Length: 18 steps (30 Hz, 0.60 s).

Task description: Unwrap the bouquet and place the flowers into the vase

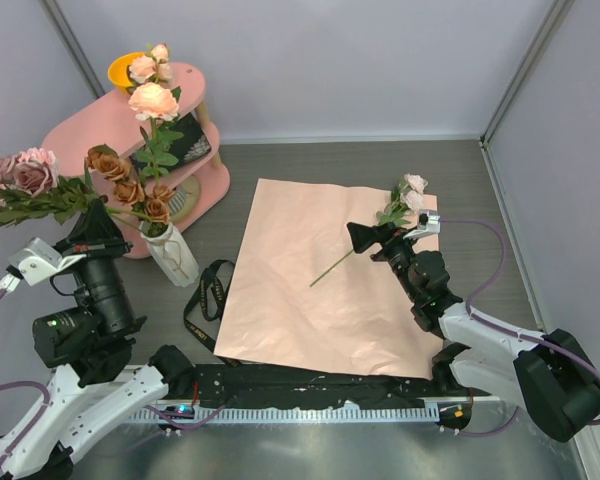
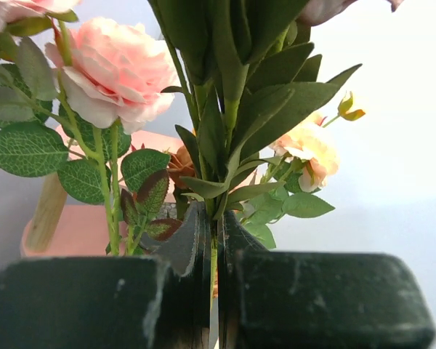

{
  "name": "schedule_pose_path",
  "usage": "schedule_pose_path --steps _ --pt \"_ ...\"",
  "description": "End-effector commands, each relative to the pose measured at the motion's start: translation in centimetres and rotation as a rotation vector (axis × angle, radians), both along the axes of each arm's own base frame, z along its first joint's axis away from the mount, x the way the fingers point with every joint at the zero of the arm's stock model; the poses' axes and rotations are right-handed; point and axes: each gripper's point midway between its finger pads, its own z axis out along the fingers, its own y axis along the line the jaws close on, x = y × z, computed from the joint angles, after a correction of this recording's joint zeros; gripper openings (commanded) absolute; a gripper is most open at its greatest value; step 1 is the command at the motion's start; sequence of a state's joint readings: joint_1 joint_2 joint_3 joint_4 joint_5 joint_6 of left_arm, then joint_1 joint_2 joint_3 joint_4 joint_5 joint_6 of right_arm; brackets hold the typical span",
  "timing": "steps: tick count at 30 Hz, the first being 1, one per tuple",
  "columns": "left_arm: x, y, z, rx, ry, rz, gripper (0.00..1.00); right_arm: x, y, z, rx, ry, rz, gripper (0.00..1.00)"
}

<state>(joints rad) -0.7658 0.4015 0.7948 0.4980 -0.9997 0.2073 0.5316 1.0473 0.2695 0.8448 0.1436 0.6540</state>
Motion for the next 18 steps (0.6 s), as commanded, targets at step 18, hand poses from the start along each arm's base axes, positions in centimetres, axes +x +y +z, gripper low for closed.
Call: schedule_pose_path --steps 18 --pt "1.1 0.0 -5.1 0.069 0.124 0.080 0.01 0.5 0.4 3.0 0.052 -0.075 0.009 1.00"
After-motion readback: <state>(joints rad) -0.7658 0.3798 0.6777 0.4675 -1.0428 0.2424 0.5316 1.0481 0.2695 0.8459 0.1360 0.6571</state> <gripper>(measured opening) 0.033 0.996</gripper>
